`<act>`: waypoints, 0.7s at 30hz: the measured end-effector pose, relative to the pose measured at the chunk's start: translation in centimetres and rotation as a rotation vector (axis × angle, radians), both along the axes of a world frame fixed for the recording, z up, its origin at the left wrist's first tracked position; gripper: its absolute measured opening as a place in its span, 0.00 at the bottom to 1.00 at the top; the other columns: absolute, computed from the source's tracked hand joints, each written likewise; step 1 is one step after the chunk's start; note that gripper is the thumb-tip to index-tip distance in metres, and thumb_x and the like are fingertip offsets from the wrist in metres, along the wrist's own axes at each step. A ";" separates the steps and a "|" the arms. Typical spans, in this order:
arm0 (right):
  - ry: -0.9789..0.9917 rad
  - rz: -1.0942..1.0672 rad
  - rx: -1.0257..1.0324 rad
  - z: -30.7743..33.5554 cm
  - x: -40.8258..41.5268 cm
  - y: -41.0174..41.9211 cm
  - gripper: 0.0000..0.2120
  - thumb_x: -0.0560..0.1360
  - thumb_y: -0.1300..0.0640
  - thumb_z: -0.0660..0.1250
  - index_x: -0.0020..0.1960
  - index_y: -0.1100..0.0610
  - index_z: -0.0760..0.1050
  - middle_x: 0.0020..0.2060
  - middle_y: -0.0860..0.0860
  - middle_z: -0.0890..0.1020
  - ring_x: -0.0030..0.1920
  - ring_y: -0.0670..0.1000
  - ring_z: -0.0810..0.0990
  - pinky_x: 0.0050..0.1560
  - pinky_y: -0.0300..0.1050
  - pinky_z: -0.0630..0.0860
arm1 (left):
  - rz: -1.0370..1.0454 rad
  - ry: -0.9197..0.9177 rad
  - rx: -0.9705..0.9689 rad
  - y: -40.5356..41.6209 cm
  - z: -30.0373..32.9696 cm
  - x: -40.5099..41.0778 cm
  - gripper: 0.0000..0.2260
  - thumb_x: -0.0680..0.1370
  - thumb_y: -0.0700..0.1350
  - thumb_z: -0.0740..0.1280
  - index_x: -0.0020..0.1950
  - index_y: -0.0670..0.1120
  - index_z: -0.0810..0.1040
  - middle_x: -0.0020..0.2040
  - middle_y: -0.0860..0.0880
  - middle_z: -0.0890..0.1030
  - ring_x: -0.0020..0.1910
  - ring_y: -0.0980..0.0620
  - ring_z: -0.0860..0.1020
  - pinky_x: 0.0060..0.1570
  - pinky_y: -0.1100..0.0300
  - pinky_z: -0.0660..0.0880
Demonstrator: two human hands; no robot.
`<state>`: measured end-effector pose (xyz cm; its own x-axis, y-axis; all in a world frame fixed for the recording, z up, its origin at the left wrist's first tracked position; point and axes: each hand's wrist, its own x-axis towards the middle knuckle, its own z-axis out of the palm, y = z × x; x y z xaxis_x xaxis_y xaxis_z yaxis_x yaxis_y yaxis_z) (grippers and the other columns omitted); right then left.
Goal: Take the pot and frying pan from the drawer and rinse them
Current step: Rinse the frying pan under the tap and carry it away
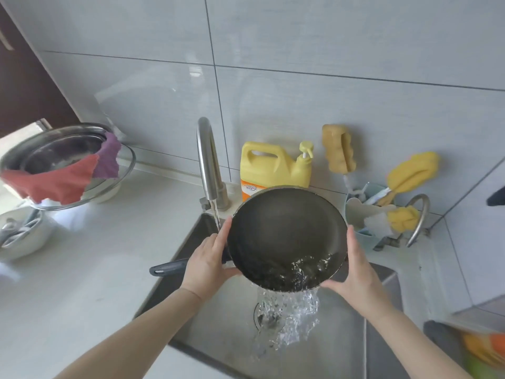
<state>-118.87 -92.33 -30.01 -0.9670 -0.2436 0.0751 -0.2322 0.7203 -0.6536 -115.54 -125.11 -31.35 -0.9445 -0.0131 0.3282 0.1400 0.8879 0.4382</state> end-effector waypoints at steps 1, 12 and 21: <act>0.045 -0.022 0.015 0.2 0.0 0.5 0.65 0.63 0.54 0.82 0.71 0.35 0.30 0.73 0.35 0.45 0.73 0.40 0.55 0.69 0.40 0.59 | 0.007 0.062 -0.013 0.6 0.1 -0.1 0.54 0.65 0.62 0.77 0.80 0.58 0.44 0.43 0.51 0.75 0.42 0.49 0.75 0.39 0.54 0.76; 0.619 -0.078 -0.057 7.7 -0.3 3.4 0.41 0.75 0.36 0.62 0.69 0.68 0.55 0.61 0.66 0.69 0.59 0.62 0.70 0.63 0.40 0.66 | -0.023 0.640 -0.116 3.9 6.1 -2.1 0.34 0.76 0.60 0.67 0.72 0.40 0.60 0.53 0.47 0.70 0.46 0.47 0.72 0.48 0.55 0.72; 0.348 -0.093 -0.025 9.0 1.1 4.0 0.54 0.67 0.48 0.78 0.77 0.42 0.43 0.76 0.55 0.59 0.75 0.52 0.58 0.70 0.49 0.64 | -0.063 0.477 -0.073 4.0 6.4 -1.5 0.48 0.69 0.61 0.74 0.79 0.47 0.51 0.54 0.45 0.75 0.48 0.46 0.76 0.48 0.55 0.74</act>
